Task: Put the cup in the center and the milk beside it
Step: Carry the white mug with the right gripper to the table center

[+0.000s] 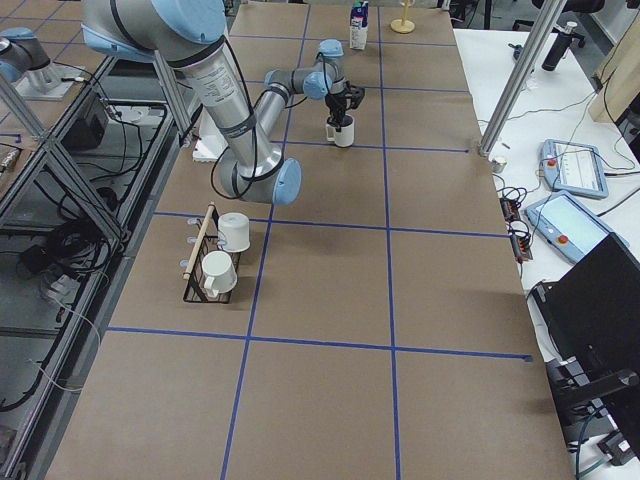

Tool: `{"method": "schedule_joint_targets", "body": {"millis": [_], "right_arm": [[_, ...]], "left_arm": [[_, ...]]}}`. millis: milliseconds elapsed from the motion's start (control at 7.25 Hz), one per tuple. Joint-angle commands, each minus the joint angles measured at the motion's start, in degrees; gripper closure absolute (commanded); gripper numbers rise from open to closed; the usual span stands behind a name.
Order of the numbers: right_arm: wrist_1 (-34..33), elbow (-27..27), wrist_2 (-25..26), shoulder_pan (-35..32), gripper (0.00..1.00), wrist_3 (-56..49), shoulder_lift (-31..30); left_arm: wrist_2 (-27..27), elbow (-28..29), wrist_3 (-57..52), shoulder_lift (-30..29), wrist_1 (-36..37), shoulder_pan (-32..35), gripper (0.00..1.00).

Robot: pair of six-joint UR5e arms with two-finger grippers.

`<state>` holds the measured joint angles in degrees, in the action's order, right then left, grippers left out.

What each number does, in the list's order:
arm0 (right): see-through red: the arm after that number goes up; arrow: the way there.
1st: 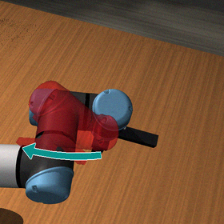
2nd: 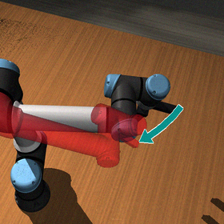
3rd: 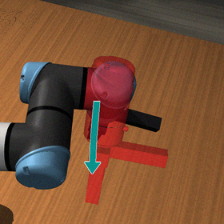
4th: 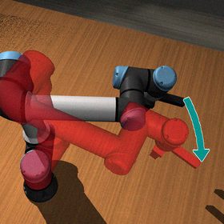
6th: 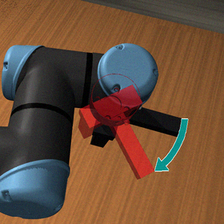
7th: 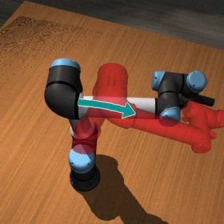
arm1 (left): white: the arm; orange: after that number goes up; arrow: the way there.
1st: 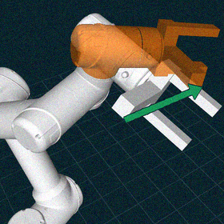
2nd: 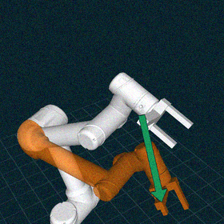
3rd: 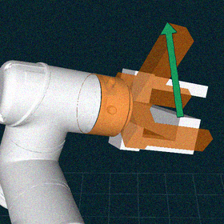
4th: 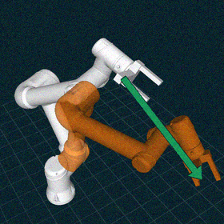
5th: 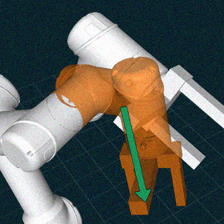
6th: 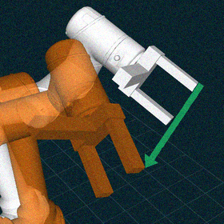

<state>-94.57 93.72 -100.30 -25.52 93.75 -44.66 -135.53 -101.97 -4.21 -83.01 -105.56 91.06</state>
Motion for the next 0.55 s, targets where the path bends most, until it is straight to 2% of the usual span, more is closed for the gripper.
{"method": "schedule_joint_targets", "body": {"millis": [0,138,276,414], "right_arm": [[-0.3,0.1,-0.1,-1.1,0.99,-0.9,-0.7],[-0.2,0.1,0.0,-1.1,0.97,-1.7,-1.7],[0.1,0.1,0.0,-1.1,0.64,-2.2,-2.1],[0.3,0.6,0.1,-1.2,0.15,-3.1,-1.9]], "left_arm": [[-0.1,-0.2,0.0,0.0,0.0,0.0,0.02],[-0.1,-0.2,0.0,0.0,0.0,0.0,0.02],[-0.1,-0.2,0.0,0.0,0.0,0.0,0.02],[-0.1,-0.1,-0.1,0.0,0.0,0.0,0.02]]}}
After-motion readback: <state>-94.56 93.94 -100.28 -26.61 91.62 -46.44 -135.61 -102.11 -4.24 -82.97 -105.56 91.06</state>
